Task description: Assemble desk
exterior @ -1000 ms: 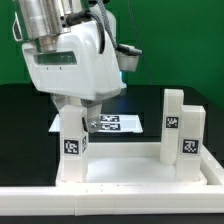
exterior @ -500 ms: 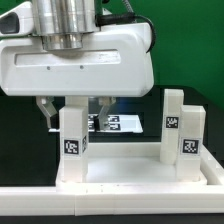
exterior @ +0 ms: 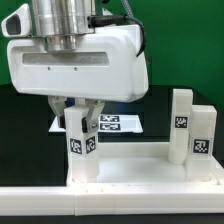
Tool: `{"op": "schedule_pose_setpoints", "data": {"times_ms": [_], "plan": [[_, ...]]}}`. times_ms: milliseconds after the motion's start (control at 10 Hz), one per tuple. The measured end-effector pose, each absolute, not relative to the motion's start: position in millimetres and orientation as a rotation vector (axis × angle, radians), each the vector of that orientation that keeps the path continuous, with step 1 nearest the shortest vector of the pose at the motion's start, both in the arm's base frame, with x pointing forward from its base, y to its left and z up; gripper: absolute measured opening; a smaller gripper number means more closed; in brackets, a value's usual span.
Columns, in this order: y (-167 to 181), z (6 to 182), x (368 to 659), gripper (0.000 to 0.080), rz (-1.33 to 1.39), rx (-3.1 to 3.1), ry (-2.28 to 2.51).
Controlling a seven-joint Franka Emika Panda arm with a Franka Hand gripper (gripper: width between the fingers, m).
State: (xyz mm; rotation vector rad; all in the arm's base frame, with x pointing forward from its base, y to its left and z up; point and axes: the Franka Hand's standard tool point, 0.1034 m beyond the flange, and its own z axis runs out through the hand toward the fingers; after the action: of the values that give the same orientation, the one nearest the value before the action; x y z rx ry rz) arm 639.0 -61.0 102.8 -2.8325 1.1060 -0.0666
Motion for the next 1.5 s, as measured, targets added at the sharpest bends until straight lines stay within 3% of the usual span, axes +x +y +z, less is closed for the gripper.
{"op": "schedule_pose_setpoints", "data": {"times_ms": [400,1000,1200,1300,1400,1500], "plan": [[-57.1,101.7,635.0,0.0292,0.068,-2.199,2.021],[-54.8,102.7,635.0,0.0292,0.105,-1.838,2.36],[-54.2,101.2,634.6,0.0522,0.11,-1.834,2.361],[-54.1,101.0,634.5,0.0522,0.111,-1.835,2.36],[-54.6,103.8,635.9,0.0622,0.105,-1.843,2.349],[-56.2,124.6,640.7,0.0641,0.08,-1.86,2.301]]}}
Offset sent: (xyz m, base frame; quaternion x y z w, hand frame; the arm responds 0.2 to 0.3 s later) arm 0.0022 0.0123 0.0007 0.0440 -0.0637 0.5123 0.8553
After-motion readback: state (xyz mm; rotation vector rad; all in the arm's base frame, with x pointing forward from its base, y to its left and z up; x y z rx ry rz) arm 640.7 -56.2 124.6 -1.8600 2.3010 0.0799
